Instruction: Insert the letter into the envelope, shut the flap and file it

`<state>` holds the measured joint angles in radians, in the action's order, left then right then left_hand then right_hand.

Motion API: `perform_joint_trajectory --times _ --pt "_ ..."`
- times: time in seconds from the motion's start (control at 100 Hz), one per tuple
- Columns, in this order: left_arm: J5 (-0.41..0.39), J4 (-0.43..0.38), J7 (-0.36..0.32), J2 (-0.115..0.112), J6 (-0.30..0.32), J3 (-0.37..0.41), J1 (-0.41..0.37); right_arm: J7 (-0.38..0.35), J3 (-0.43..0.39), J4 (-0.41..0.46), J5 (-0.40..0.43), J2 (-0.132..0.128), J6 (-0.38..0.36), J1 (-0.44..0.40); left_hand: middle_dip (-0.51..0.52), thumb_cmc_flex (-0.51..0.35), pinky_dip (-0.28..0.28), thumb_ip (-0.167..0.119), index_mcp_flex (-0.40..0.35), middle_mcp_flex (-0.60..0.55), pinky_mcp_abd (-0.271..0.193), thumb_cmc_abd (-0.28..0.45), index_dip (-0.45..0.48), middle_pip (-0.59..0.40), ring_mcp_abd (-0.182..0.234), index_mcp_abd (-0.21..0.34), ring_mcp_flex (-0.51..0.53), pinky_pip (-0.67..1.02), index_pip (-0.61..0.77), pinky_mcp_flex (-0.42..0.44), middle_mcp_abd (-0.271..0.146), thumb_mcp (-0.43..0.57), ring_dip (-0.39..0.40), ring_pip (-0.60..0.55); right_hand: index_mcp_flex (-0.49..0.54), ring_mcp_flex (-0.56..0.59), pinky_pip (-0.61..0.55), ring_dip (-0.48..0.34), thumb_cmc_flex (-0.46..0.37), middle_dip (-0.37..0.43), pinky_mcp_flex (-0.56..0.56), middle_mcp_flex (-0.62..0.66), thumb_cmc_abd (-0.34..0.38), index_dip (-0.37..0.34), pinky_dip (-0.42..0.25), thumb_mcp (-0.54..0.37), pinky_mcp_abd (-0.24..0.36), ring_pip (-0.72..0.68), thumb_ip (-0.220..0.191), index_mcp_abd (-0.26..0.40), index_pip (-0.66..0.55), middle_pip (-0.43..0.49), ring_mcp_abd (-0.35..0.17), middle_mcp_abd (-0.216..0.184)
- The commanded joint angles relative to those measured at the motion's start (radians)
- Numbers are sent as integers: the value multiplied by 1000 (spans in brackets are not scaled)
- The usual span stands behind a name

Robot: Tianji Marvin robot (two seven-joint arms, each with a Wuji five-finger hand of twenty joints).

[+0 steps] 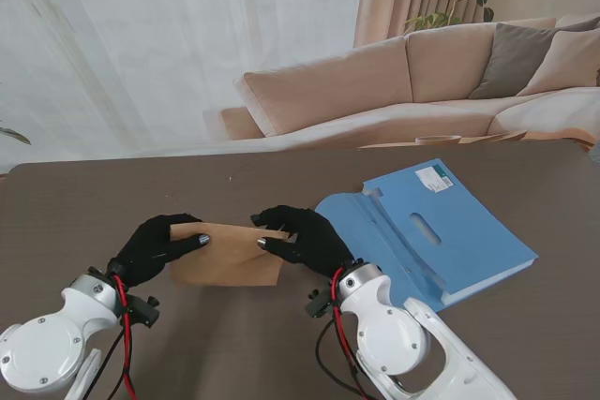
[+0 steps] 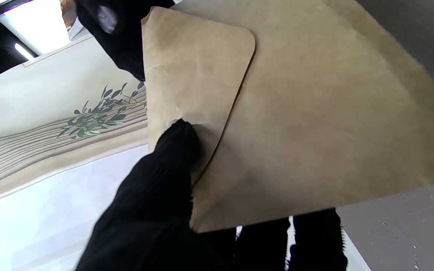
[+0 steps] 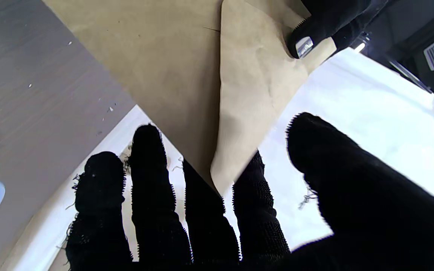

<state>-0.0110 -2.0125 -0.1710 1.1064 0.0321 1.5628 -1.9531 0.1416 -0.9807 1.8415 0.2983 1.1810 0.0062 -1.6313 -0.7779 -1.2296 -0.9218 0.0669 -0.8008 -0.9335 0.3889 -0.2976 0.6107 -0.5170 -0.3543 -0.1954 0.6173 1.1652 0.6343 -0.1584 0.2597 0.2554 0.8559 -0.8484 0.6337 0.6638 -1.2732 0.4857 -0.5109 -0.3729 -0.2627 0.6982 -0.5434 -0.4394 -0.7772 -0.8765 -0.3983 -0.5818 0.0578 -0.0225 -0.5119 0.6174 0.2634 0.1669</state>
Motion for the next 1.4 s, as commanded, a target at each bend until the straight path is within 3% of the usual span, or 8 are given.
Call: perform_joint_trajectory --times 0.0,0.18,0.35,0.51,0.82,1.03,1.15,1.39 --pt "-7 -10 -7 9 -3 -4 -8 -5 -17 39 5 -11 15 -32 -23 -61 5 -9 -20 -25 9 37 45 -34 -2 77 33 25 71 -4 7 84 28 -24 -57 -77 73 -35 47 34 64 -72 13 3 26 46 21 64 -15 -5 53 -39 -41 -24" --pt "-16 -11 9 12 -12 -13 -6 -27 -113 137 83 -29 70 -120 -34 -61 9 -7 -15 -20 6 37 63 -43 -2 75 28 27 77 2 10 87 35 -33 -79 -119 111 -42 50 50 96 -117 30 11 22 86 40 96 -15 7 52 -52 -51 -31" --pt "-18 -12 9 12 -18 -19 -3 -46 -224 204 200 -43 154 -199 -36 -61 11 -6 -16 -19 6 37 69 -45 -2 75 26 29 76 4 12 87 37 -35 -80 -106 -110 52 11 -4 12 -119 34 21 -129 52 91 -65 -34 8 34 25 -45 -33" --pt "-21 -14 4 10 -21 -24 -1 -89 -316 210 300 -56 223 -220 -36 -61 14 -6 -16 -19 5 37 72 -45 -3 75 25 28 72 6 11 87 38 -35 -82 -109 -140 70 1 -27 3 -122 39 21 -138 18 100 -105 -44 14 26 48 -49 -38" --pt "-37 -9 0 8 -16 -28 6 -235 -402 117 489 -91 290 -170 -37 -61 16 -7 -17 -16 3 38 74 -45 -4 74 19 28 67 13 11 86 40 -35 -73 -105 -138 73 30 -39 -1 -97 55 16 -129 11 108 -124 -46 34 6 62 -57 -54" --pt "-44 -5 -5 6 -12 -31 9 -320 -410 35 561 -109 320 -117 -38 -61 16 -7 -18 -16 4 38 75 -45 -3 72 17 29 64 16 12 86 42 -36 -103 -232 82 -37 34 5 153 -7 80 21 -27 15 96 73 -56 65 1 -15 -72 -112" --pt "-51 0 -3 6 -9 -34 13 -339 -401 -18 587 -115 332 -89 -38 -61 16 -6 -17 -15 3 38 74 -45 -3 69 17 29 62 16 10 87 43 -36 -105 -261 157 -70 28 15 196 30 83 21 7 -1 100 123 -69 75 -4 -28 -87 -126" --pt "-62 15 2 6 -9 -49 27 -340 -357 -138 664 -124 332 -30 -37 -61 17 -6 -15 -14 3 38 72 -46 -3 66 14 28 59 18 11 88 43 -35 -131 -282 185 -81 29 11 217 11 73 20 18 -10 105 135 -74 67 -8 -24 -99 -132"
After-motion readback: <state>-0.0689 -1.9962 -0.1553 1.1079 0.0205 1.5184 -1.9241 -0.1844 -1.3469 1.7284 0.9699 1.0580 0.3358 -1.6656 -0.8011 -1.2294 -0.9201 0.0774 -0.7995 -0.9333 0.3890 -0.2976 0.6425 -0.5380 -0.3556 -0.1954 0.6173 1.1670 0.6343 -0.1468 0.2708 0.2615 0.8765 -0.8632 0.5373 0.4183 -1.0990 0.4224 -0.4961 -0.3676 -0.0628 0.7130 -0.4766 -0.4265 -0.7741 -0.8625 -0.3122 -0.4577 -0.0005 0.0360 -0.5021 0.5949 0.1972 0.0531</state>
